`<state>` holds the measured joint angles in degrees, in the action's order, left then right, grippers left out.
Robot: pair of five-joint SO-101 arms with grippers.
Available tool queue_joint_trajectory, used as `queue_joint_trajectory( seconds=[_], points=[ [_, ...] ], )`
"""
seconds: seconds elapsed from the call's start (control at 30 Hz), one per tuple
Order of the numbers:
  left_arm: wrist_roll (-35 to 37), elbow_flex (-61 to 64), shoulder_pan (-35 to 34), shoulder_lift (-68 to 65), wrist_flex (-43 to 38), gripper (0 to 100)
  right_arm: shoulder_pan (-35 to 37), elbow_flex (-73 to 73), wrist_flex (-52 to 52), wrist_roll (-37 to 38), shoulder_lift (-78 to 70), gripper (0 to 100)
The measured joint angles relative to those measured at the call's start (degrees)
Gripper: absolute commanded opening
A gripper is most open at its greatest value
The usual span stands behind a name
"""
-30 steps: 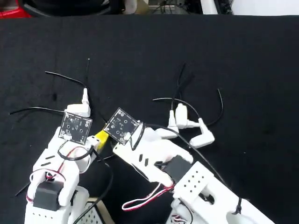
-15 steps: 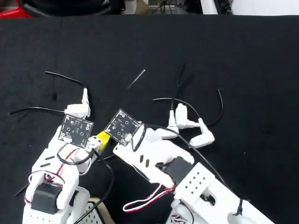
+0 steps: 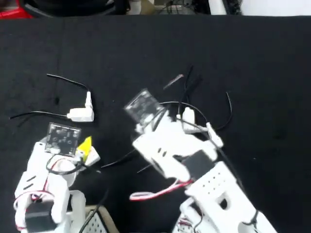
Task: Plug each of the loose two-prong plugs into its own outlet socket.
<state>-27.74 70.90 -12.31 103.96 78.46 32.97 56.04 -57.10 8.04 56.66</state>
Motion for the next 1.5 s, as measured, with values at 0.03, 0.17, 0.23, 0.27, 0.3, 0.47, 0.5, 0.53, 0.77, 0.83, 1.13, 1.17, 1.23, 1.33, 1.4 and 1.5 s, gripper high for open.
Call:
queue_joint_trajectory(
  seconds=[0.03,0.17,0.23,0.27,0.3,0.47,0.5,0.53,0.77,0.83,1.13,1.17,1.23,1.33,1.4,1.5],
  points=[
    [-2.5,2.4,-0.3,-0.5,-0.1,29,-1.7,-0.3,-1.2,0.0,0.0,1.1],
    [-10.5,10.0,-0.5,-5.2,-3.1,29,-6.2,-0.3,-2.4,-0.9,0.0,1.1],
    [-12.8,10.4,-0.5,-8.2,-4.0,29,-7.7,-0.3,-2.4,-2.0,0.0,1.1],
    [-14.0,10.4,-0.5,-9.8,-4.5,30,-8.1,-0.3,-2.4,-2.4,0.0,1.1],
    [-15.0,10.4,-0.5,-11.6,-5.2,31,-8.4,-0.3,-2.4,-2.5,0.0,1.1],
    [-17.0,9.9,-0.5,-22.2,-10.5,34,-8.7,-0.3,-2.4,-2.8,0.0,1.1],
    [-17.4,9.2,-0.5,-25.1,-11.0,34,-8.8,-0.3,-2.4,-2.8,0.0,1.1],
    [-18.2,8.1,-0.5,-28.1,-11.3,33,-8.8,-0.3,-2.4,-2.8,0.0,1.1],
    [-23.6,-1.2,-1.5,-50.9,-17.1,33,-8.8,-0.3,-2.4,-2.8,0.0,1.1],
    [-26.2,-3.4,-2.1,-56.7,-18.1,33,-8.8,-0.3,-2.4,-2.8,0.0,1.1],
    [-29.3,-5.8,-2.2,-73.7,-28.4,31,-8.8,-0.3,-2.4,-2.8,0.0,1.1],
    [-29.3,-5.8,-2.2,-74.7,-29.3,29,-8.8,-0.3,-2.4,-2.8,0.0,1.1],
    [-29.3,-5.9,-2.2,-76.1,-29.9,22,-8.8,-0.3,-2.4,-2.8,0.0,1.1],
    [-29.4,-5.9,-1.8,-76.8,-29.7,15,-8.8,-0.3,-2.4,-2.8,0.0,1.1],
    [-29.4,-5.9,-0.7,-76.9,-29.6,11,-8.8,-0.3,-2.4,-2.8,0.0,1.1],
    [-29.5,-5.6,1.7,-76.8,-29.6,4,-8.8,-0.3,-2.4,-2.8,0.0,1.1]
  ],
)
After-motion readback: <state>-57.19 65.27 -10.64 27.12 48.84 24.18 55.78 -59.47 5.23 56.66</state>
